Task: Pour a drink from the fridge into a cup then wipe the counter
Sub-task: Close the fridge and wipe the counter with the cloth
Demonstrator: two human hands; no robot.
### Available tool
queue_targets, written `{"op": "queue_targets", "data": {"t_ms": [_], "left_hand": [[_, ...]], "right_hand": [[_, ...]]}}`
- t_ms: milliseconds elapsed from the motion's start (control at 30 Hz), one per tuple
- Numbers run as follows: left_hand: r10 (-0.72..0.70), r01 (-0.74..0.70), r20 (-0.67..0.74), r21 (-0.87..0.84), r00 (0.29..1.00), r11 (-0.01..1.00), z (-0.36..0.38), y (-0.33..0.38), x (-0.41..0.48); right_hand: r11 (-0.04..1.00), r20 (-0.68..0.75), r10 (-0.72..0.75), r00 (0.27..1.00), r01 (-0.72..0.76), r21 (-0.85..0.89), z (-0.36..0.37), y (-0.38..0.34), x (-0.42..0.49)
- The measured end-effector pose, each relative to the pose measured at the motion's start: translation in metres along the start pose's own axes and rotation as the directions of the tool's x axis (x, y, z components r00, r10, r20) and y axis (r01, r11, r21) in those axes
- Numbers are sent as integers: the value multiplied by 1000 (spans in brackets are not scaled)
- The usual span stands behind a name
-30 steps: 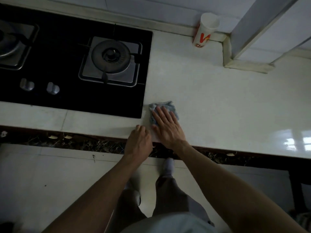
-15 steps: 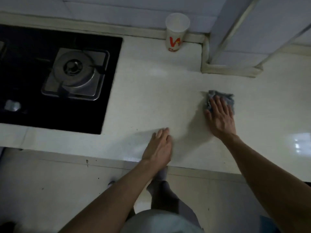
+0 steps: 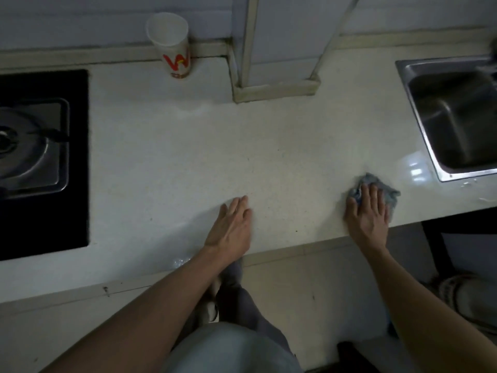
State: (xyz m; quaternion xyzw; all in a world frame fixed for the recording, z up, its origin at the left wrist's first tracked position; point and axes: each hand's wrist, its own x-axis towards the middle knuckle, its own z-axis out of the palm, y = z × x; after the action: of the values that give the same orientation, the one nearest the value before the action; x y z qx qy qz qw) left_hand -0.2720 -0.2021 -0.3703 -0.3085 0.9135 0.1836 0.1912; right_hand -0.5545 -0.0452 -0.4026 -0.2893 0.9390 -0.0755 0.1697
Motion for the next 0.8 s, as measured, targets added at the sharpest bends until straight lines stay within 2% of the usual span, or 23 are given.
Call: {"op": "queue_targets", "data": {"t_ms": [167, 267, 333, 400, 467, 567, 633, 700, 800], "left_hand": [[49, -48, -103, 18, 993, 999, 3, -17, -5], [80, -84, -155, -19, 985, 996, 2, -29, -19], [118, -137, -210, -79, 971, 987, 3, -38, -30], [107, -164, -327, -153, 939, 975, 5, -57, -38], [-60, -61, -391, -289, 918, 955, 1, -86, -51], [-313, 171, -341, -387, 886, 906, -6, -137, -72], [-348, 249, -266, -343, 899, 906, -4, -168, -83], [-330, 246, -229, -329, 916, 912, 1, -187, -92], [-351, 249, -257, -360, 900, 899, 8, -199, -107]], "right_hand": [[973, -18, 209, 978, -206, 106, 8, -35, 2], [970, -30, 212, 977, -207, 132, 24, -82, -4], [987, -19, 116, 993, -113, 117, 41, -124, -13], [995, -4, -24, 1000, 24, 96, 60, -173, -21], [981, 34, -181, 983, 178, 74, 79, -222, -33], [931, 96, -364, 926, 361, 48, 104, -283, -56], [886, 116, -462, 879, 462, 34, 118, -311, -77], [840, 136, -539, 831, 543, 11, 130, -328, -100], [793, 176, -600, 780, 610, 0, 141, -340, -136]]}}
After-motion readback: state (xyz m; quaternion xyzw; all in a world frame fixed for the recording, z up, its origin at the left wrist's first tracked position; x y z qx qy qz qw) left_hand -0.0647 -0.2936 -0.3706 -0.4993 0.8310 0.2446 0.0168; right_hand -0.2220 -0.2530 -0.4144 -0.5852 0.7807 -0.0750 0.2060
